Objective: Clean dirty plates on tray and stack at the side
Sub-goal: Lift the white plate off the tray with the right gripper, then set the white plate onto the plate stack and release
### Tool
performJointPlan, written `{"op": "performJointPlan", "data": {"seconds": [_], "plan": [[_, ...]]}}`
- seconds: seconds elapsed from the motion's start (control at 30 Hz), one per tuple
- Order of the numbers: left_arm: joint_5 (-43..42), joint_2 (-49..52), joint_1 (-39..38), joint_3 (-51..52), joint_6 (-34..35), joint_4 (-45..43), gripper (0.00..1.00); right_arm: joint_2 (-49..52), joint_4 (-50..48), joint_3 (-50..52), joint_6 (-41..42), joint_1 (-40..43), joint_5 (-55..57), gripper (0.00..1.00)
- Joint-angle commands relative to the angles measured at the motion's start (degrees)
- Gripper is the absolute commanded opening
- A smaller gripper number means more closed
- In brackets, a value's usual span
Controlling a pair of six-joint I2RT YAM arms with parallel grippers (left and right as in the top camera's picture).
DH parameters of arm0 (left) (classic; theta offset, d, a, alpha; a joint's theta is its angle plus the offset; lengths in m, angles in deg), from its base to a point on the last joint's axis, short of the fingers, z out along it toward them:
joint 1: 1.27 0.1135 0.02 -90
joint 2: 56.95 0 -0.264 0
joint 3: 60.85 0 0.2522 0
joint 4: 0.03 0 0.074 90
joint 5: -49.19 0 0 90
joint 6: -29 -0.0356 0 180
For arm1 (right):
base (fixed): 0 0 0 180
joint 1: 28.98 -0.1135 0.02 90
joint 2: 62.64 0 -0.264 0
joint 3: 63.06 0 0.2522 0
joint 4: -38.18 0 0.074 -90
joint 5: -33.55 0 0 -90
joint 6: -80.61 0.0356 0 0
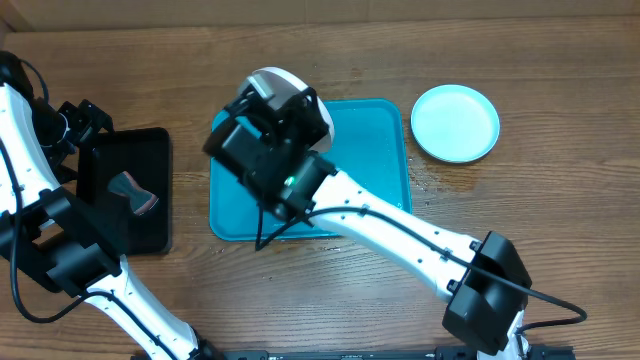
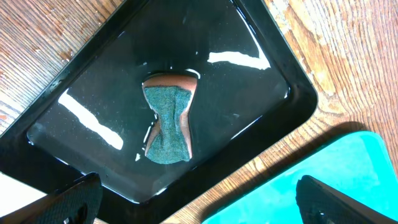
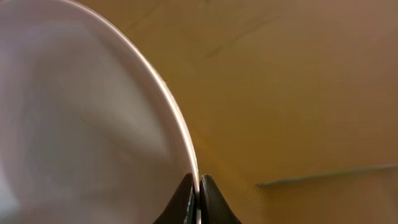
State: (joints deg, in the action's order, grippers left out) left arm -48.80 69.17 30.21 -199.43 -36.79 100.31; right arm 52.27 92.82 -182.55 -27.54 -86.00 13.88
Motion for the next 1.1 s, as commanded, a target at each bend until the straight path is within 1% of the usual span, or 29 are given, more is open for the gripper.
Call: {"op": "performJointPlan", "data": {"seconds": [0.0,0.17,0.27,0.33,0.43,0.5,0.53,0.57,0.67,0.7,0.77,0.8,0.9,0.93,0.97,1.0,1.07], "plan": [[-0.6,-0.3,-0.2,-0.3,-0.2,-0.1,1.0,-0.9,-3.2,-1.0,-16.4,-2.7,10.3,0.04],[-0.6,-0.3,-0.2,-0.3,-0.2,-0.1,1.0,-0.9,-6.9,-1.0,-23.9,-5.3,10.6,0.04],[-0.6,-0.3,-0.2,-0.3,-0.2,-0.1,1.0,-0.9,-10.0,-1.0,-24.3,-5.7,10.6,0.04],[-0.6,-0.3,-0.2,-0.3,-0.2,-0.1,0.99,-0.9,-10.4,-1.0,-23.4,-5.6,10.6,0.04],[-0.6,-0.3,-0.2,-0.3,-0.2,-0.1,1.0,-0.9,-10.4,-1.0,-19.6,-5.3,10.5,0.04],[-0.6,-0.3,-0.2,-0.3,-0.2,-0.1,1.0,-0.9,-8.5,-0.8,-5.9,-3.7,6.0,0.04],[-0.6,-0.3,-0.2,-0.3,-0.2,-0.1,0.99,-0.9,-6.1,-0.7,-0.3,-2.8,1.4,0.04],[-0.6,-0.3,-0.2,-0.3,-0.2,-0.1,1.0,-0.9,-2.7,-0.7,4.5,-1.4,-5.6,0.04],[-0.6,-0.3,-0.2,-0.3,-0.2,-0.1,0.99,-0.4,4.5,-0.7,10.6,5.3,-32.7,0.04],[-0.6,-0.3,-0.2,-0.3,-0.2,-0.1,1.0,-0.4,7.2,-0.7,14.9,9.9,-43.8,0.04],[-0.6,-0.3,-0.3,-0.3,-0.2,-0.1,0.99,-1.2,9.6,-0.9,20.3,15.3,-53.1,0.04],[-0.6,-0.3,-0.3,-0.3,-0.2,-0.1,0.99,-2.0,10.6,-0.9,21.8,18.3,-58.8,0.04],[-0.6,-0.3,-0.3,-0.3,-0.2,-0.1,1.0,-4.9,12.6,-0.9,21.8,27.4,-78.0,0.04],[-0.6,-0.3,-0.3,-0.3,-0.2,-0.1,1.0,-6.1,13.4,-0.9,21.8,32.0,-85.7,0.04],[-0.6,-0.3,-0.3,-0.3,-0.2,-0.1,1.0,-6.8,14.1,-0.9,21.8,35.8,-90.0,0.04],[-0.6,-0.3,-0.3,-0.3,-0.2,-0.1,1.0,-7.2,15.5,-0.9,21.8,41.5,-93.7,0.04],[-0.6,-0.3,-0.3,-0.3,-0.2,-0.1,1.0,-6.8,18.5,-0.6,21.8,48.8,-94.2,0.04]]}}
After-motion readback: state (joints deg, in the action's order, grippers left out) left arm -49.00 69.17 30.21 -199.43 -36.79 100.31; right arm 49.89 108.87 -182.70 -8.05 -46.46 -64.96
